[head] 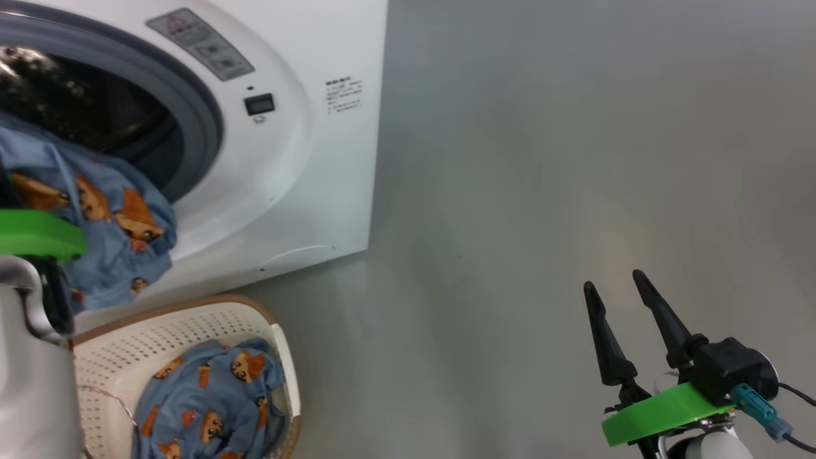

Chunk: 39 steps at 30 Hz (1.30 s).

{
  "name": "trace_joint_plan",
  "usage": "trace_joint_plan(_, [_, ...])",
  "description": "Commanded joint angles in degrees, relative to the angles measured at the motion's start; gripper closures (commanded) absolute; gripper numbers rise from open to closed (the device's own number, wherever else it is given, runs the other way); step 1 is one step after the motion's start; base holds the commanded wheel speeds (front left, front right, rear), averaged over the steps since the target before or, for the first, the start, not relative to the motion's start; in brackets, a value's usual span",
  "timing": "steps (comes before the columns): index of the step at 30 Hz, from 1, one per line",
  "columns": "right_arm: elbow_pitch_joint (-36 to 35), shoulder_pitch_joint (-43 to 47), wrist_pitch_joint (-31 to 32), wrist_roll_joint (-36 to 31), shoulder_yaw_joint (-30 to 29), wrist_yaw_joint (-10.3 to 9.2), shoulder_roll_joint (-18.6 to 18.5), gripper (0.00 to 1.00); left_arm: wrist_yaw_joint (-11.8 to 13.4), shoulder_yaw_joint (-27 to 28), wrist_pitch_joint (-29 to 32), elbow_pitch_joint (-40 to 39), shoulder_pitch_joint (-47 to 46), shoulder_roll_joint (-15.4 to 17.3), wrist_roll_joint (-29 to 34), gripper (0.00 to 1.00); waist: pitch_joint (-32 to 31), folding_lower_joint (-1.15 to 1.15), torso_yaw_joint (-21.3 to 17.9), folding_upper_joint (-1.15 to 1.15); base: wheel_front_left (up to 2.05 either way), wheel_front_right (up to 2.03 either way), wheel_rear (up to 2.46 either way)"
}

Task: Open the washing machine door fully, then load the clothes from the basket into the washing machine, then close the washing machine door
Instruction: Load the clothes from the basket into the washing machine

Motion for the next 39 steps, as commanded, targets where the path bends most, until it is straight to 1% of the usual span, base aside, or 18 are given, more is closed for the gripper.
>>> trace_joint_plan(1, [-1.61, -1.25, -0.27, 0.04, 1.49, 0.09, -0.65, 0.0, -0.32, 1.58, -0.45, -0.55, -1.91, 2.84, 0.84, 1.0, 2.29, 0.0, -2.03, 0.0, 0.0, 0.0, 0.0])
trace_joint_plan(10, [-2.33, -2.27, -0.27, 0.0, 3.4, 0.09, -0.65, 0.0, -1.47, 2.8, -0.45, 6.35, -9.9, 5.6, 2.96, 1.0, 6.45, 0.0, -3.99, 0.0, 0.0, 0.0, 0.0])
trace_joint_plan(15, [-3.29, -2.44, -0.27, 0.29, 4.67, 0.09, -0.65, 0.0, -1.89, 3.6, -0.45, 10.17, -14.05, 7.84, 3.42, 1.0, 8.43, 0.0, -5.4, 0.0, 0.0, 0.0, 0.0])
trace_joint_plan(20, [-4.24, -2.6, -0.27, 0.49, 5.51, 0.09, -0.65, 0.0, -2.35, 3.07, -0.45, 13.06, -19.52, 10.35, 4.58, 1.0, 10.84, 0.0, -6.47, 0.0, 0.0, 0.0, 0.0])
trace_joint_plan(24, [-5.05, -3.02, -0.27, 1.54, 5.54, 0.09, -0.65, 0.0, -2.94, 3.22, -0.45, 13.29, -23.28, 11.73, 4.64, 1.0, 12.98, 0.0, -7.13, 0.0, 0.0, 0.0, 0.0])
trace_joint_plan(30, [-6.64, -3.78, -0.27, 2.81, 5.81, 0.09, -0.65, 0.0, -2.6, 3.46, -0.45, 11.95, -27.09, 13.65, 5.27, 1.0, 15.54, 0.0, -8.03, 0.0, 0.0, 0.0, 0.0])
trace_joint_plan(35, [-7.41, -4.21, -0.27, 3.03, 5.78, 0.09, -0.65, 0.0, -2.13, 4.04, -0.45, 10.59, -30.46, 14.33, 5.22, 1.0, 17.18, 0.0, -8.27, 0.0, 0.0, 0.0, 0.0])
trace_joint_plan(38, [-7.32, -4.17, -0.27, 3.08, 5.63, 0.09, -0.65, 0.0, -2.05, 3.24, -0.45, 12.73, -30.75, 14.27, 6.0, 1.0, 17.17, 0.0, -7.98, 0.0, 0.0, 0.0, 0.0])
trace_joint_plan(39, [-7.21, -4.16, -0.27, 3.1, 5.65, 0.09, -0.65, 0.0, -2.02, 2.98, -0.45, 13.6, -30.78, 14.18, 6.19, 0.98, 17.07, 0.0, -7.87, 0.0, 0.0, 0.0, 0.0])
